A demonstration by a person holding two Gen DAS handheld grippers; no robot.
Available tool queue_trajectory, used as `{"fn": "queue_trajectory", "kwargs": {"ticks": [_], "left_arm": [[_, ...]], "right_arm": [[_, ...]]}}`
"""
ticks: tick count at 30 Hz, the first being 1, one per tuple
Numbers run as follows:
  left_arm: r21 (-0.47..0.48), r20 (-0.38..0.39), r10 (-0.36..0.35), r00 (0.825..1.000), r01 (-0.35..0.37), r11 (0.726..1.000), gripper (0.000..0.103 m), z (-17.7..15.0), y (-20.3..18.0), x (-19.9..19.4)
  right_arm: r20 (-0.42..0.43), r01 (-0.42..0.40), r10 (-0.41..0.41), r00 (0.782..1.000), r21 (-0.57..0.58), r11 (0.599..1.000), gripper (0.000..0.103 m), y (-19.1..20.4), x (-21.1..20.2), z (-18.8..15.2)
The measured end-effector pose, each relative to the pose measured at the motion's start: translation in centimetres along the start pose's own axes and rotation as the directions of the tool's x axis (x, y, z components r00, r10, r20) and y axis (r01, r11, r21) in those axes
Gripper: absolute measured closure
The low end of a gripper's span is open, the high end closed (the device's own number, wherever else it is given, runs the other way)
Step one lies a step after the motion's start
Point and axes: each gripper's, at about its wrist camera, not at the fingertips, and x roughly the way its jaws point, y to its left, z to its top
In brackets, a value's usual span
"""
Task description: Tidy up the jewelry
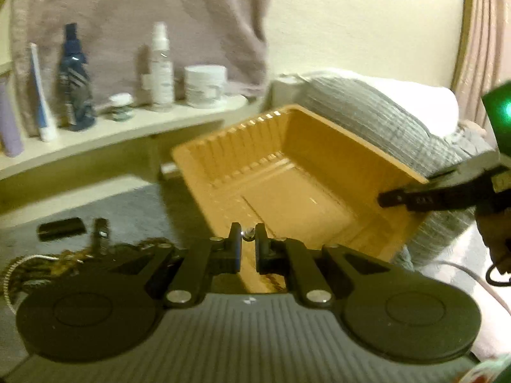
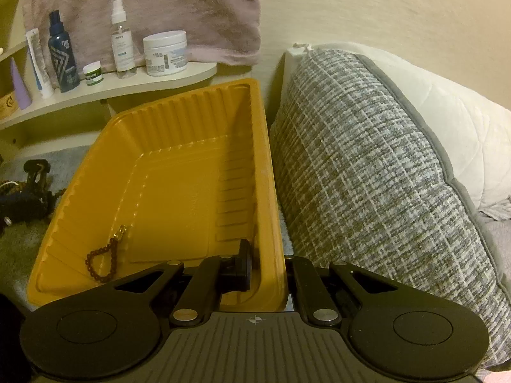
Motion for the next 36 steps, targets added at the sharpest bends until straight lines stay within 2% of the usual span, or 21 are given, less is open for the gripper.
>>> {"fn": "queue_trajectory", "kwargs": {"ticks": [4, 6, 7, 10, 12, 16, 20, 24, 34, 35, 36], "left_arm": [[-0.013, -0.03, -0.03, 0.999, 0.03, 0.999, 0.094, -0.6, -0.6, 0.9], [-0.025, -0.028, -0.047, 0.999, 0.046, 0.999, 0.072, -0.9, -0.5, 0.9], [-0.023, -0.017, -0.037, 0.999, 0.037, 0.999, 0.07, -0.9, -0.4, 0.6], [-0.02, 0.006, 0.026, 1.0, -0.026, 0.999, 0.071, -1.3, 0.5, -0.1], [-0.034, 0.013, 0.094, 0.995, -0.094, 0.995, 0.071, -1.8, 1.8, -0.7], [-0.078, -0.03, 0.215, 0.976, -0.217, 0.973, 0.071, -3.0, 4.9, -0.8], [-0.092, -0.078, 0.294, 0.953, -0.3, 0.949, 0.071, -4.2, 7.2, 0.0], [-0.097, -0.101, 0.325, 0.94, -0.334, 0.937, 0.071, -4.9, 8.3, 0.9], [-0.067, -0.107, 0.33, 0.938, -0.338, 0.939, 0.077, -5.5, 8.6, 2.1], [-0.063, -0.107, 0.333, 0.937, -0.34, 0.938, 0.079, -5.5, 8.5, 2.1], [-0.059, -0.109, 0.334, 0.936, -0.342, 0.938, 0.086, -5.5, 8.4, 2.1]], "right_arm": [[-0.003, -0.001, 0.001, 1.0, 0.001, 1.0, 0.096, 0.0, 0.1, -0.1], [-0.005, -0.001, 0.001, 1.0, 0.0, 1.0, 0.096, -0.1, 0.2, -0.1], [-0.005, 0.0, 0.0, 1.0, -0.003, 1.0, 0.096, -0.1, 0.2, 0.0], [-0.006, -0.003, 0.003, 1.0, -0.002, 1.0, 0.096, -0.1, 0.3, 0.0], [-0.008, -0.003, 0.003, 1.0, -0.002, 1.0, 0.096, -0.1, 0.4, 0.0], [-0.011, -0.004, 0.003, 1.0, -0.003, 1.0, 0.096, -0.1, 0.6, 0.0], [-0.013, -0.002, 0.002, 1.0, -0.004, 1.0, 0.096, -0.2, 0.6, 0.0], [-0.015, 0.0, 0.0, 1.0, -0.007, 1.0, 0.096, -0.1, 0.7, 0.0], [-0.017, 0.002, -0.002, 1.0, -0.01, 1.0, 0.096, -0.1, 0.8, 0.0], [-0.017, 0.002, -0.003, 1.0, -0.009, 1.0, 0.096, -0.1, 0.8, 0.0], [-0.017, 0.003, -0.003, 1.0, -0.01, 1.0, 0.096, -0.1, 0.8, 0.0]]}}
